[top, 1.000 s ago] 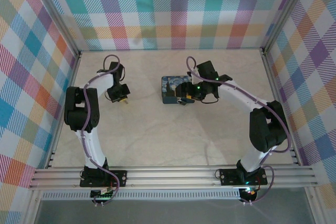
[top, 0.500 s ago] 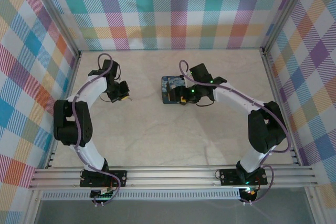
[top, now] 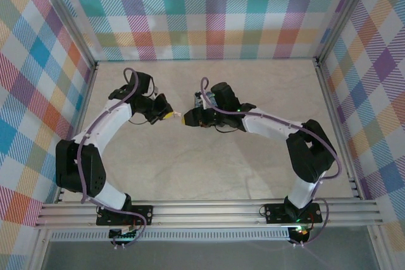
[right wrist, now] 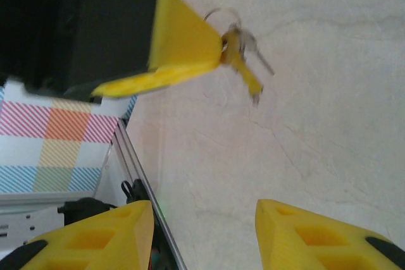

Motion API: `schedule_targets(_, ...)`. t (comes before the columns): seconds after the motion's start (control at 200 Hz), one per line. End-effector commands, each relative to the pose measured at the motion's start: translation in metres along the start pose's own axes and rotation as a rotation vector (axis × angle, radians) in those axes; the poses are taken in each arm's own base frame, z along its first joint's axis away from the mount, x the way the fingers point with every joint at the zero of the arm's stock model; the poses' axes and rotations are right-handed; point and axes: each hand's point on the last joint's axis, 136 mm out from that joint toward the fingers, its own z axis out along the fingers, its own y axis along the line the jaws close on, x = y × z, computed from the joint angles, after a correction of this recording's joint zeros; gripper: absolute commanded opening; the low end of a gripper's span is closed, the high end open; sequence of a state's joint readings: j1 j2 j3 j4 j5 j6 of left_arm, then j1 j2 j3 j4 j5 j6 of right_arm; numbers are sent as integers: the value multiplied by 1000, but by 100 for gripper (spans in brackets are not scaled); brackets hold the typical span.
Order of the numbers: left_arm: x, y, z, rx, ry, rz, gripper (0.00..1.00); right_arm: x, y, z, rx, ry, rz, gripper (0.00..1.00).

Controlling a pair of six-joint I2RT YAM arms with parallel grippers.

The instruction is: Unlock a padlock with a key

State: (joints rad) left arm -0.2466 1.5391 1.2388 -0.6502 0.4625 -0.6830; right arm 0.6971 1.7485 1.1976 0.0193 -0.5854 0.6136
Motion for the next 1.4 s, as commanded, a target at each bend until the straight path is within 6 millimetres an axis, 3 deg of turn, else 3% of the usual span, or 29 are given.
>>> schedule_targets(0.0,20,-22,-1,61,51,44,0,-8,4,5,-34,-19,-17,45)
schedule_targets(0.115,31,-32,-2,37,88,153,0,-7,-9,-1,50,-10,-32,46)
schedule_targets(0.285,35,-33,-5,33,104,204,0,-4,-9,-20,31,-10,6,52)
schedule_targets(0.39,38,-33,-3,36,127,241,0,-7,-11,-30,14,-29,114,57)
schedule_targets(0.54,38,-29,4,23,154,283,0,-11,-1,-38,-40,-61,218,62)
schedule_targets(0.615,40,-32,6,42,169,318,0,-14,-2,-41,-39,-79,286,59)
schedule_targets(0.72,48,-42,6,93,188,419,0,-18,-2,-37,-61,-79,410,50)
schedule_targets(0.91,62,-50,8,175,215,598,0,-20,-11,-32,-64,-101,590,51)
schedule_targets(1.23,74,-51,9,246,231,651,0,-15,-20,-24,-104,-94,756,50)
schedule_targets(1.4,76,-49,11,250,235,644,0,-9,-20,-22,-112,-74,743,45)
